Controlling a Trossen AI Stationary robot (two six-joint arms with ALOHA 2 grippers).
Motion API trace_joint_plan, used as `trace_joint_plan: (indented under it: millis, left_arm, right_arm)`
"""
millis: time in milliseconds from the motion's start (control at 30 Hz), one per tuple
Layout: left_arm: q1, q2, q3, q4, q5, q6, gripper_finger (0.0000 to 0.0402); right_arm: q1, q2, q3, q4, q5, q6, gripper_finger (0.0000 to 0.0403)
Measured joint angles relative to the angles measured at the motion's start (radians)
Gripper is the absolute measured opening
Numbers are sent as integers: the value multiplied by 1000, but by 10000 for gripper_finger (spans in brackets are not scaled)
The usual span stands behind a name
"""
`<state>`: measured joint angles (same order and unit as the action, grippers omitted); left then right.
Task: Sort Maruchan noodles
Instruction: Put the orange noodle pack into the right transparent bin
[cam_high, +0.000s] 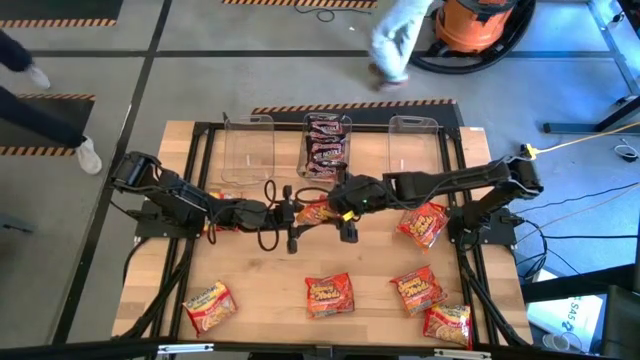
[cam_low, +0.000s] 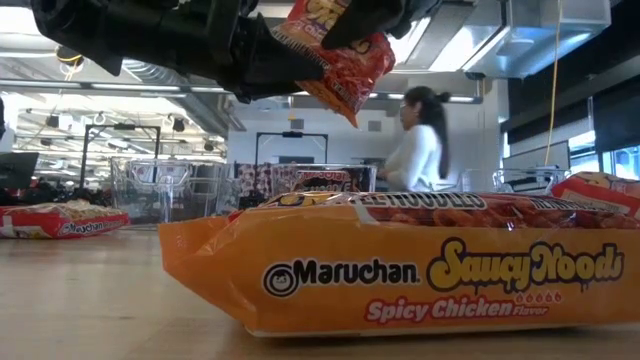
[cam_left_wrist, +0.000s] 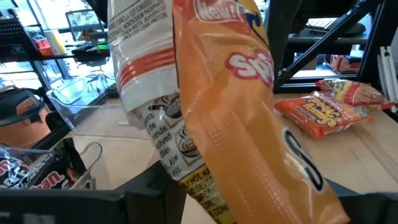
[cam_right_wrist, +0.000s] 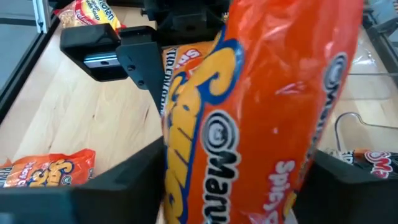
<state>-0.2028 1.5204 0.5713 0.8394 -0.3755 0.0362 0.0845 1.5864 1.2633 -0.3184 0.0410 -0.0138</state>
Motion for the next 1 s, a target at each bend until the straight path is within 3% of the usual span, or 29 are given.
trace_joint_plan:
  millis: [167, 267, 533, 767, 1000]
  left_arm:
    - [0, 0, 0, 0, -10, 0, 159]
    - [0, 0, 0, -1, -19, -2, 165]
    - [-9, -113, 0, -189, -79, -74, 208]
    - [-8, -167, 1, -353, -82, -106, 210]
    - [-5, -158, 1, -360, -76, -106, 209]
  right_arm:
    - [0, 0, 0, 7, 5, -18, 154]
    - [0, -1, 0, 8, 22, -25, 126]
    - [0, -116, 0, -108, 116, -46, 123]
    - [-22, -281, 0, -352, 323, -76, 107]
    - [-211, -386, 0, -634, 401, -73, 107]
